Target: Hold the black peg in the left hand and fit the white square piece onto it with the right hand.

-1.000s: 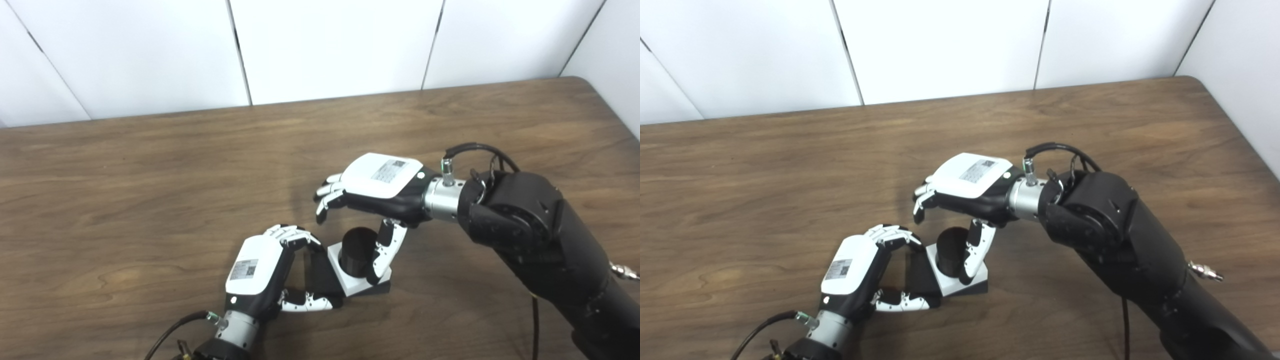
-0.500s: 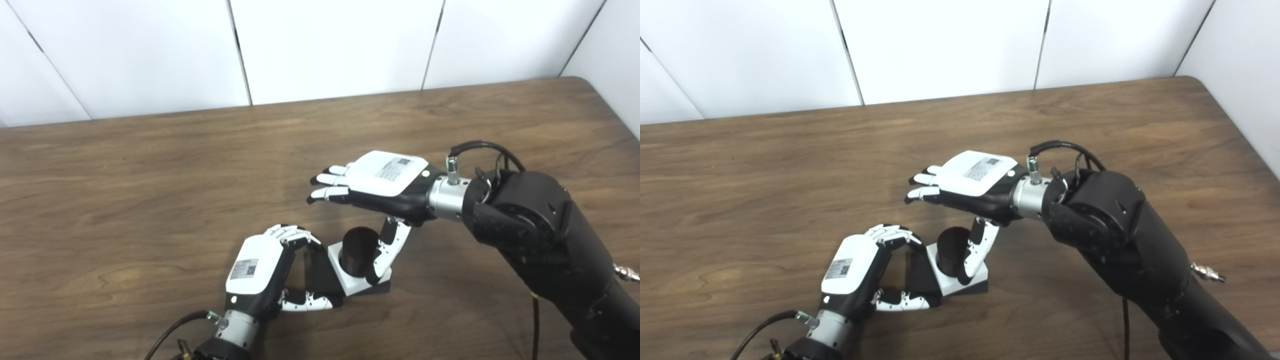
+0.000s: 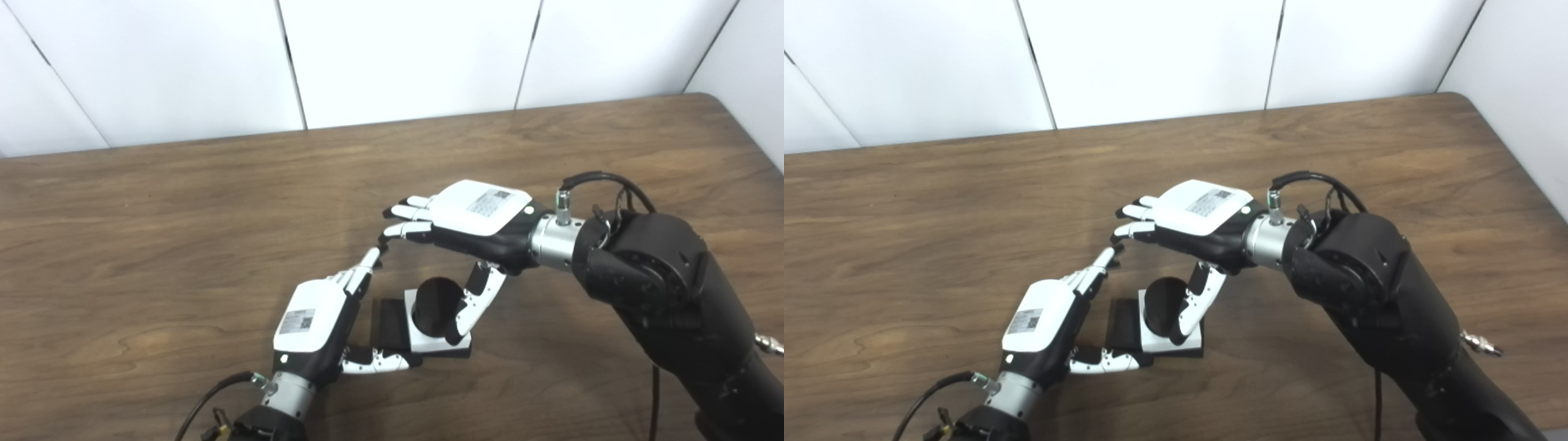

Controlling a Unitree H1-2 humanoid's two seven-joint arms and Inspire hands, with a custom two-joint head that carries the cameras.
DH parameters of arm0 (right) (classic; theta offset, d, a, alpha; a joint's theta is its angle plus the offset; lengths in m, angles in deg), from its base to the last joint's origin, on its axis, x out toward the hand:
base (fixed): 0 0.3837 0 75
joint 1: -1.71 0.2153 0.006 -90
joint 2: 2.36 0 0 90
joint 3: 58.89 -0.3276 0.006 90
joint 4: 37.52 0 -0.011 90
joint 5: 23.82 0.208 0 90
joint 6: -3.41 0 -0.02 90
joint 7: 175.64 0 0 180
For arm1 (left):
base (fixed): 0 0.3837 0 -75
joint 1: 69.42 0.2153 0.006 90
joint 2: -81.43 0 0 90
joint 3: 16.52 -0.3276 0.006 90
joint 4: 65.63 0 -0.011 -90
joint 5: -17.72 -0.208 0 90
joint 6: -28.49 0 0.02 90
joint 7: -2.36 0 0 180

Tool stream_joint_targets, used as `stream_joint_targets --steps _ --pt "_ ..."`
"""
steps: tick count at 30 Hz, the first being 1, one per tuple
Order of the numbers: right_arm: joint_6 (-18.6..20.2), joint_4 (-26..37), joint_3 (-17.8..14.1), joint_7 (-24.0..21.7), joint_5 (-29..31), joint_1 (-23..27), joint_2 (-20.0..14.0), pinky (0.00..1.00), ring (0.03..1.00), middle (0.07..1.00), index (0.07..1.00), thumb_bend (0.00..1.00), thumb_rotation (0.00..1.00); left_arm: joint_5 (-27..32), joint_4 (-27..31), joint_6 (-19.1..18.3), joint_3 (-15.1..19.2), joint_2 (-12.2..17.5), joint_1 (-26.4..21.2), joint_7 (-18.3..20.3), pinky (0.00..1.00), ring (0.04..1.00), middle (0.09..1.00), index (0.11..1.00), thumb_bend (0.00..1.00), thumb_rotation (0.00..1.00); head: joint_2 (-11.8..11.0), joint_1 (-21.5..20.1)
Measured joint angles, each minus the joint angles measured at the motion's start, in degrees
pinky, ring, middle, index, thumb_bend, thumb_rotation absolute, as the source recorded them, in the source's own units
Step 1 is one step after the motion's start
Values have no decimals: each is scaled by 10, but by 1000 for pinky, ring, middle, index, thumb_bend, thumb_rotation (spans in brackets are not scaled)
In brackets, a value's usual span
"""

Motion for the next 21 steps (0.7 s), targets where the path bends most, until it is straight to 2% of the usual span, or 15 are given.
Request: stream_joint_targets --steps 5,9,10,11,13,14,15,16,18,19,21 --pt "-2 -9 -4 13 3 -6 0 923 1000 1000 946 1000 478 32 23 -13 4 3 8 30 806 932 994 1000 1000 480 1 0" --pt "7 -17 -19 18 26 -8 0 927 1000 1000 969 1000 489 60 79 -47 10 22 15 107 883 984 1000 1000 1000 505 0 5" --pt "17 -18 -29 18 38 -10 0 927 1000 1000 974 1000 501 78 94 -57 16 26 19 121 877 989 1000 1000 1000 502 -3 8" --pt "27 -18 -38 19 51 -12 1 930 1000 1000 982 1000 524 101 105 -64 27 28 24 135 823 986 1000 1000 1000 516 -4 8" --pt "51 -19 -62 21 82 -19 1 930 1000 1000 990 1000 556 146 121 -76 50 30 32 145 775 972 1000 1000 1000 531 -4 8" --pt "68 -20 -73 23 104 -24 1 902 1000 1000 995 949 638 173 129 -78 68 29 40 144 772 967 1000 1000 1000 536 -4 8" --pt "81 -20 -86 24 122 -30 0 870 1000 1000 998 875 741 196 134 -78 84 28 47 140 814 979 1000 1000 1000 526 -5 9" --pt "95 -21 -98 28 139 -38 0 858 1000 1000 999 850 777 222 136 -78 102 27 54 136 830 983 1000 1000 1000 523 -5 9" --pt "114 -25 -123 43 165 -60 -3 872 1000 1000 1000 721 937 277 138 -73 141 17 73 111 916 963 981 990 997 474 -5 9" --pt "120 -27 -134 56 176 -73 -4 878 1000 1000 1000 698 968 305 138 -64 164 6 82 95 926 956 975 986 996 468 -6 10" --pt "127 -34 -152 82 192 -100 -5 890 998 1000 1000 648 995 351 138 -44 197 1 85 62 901 928 946 980 908 500 -9 8"
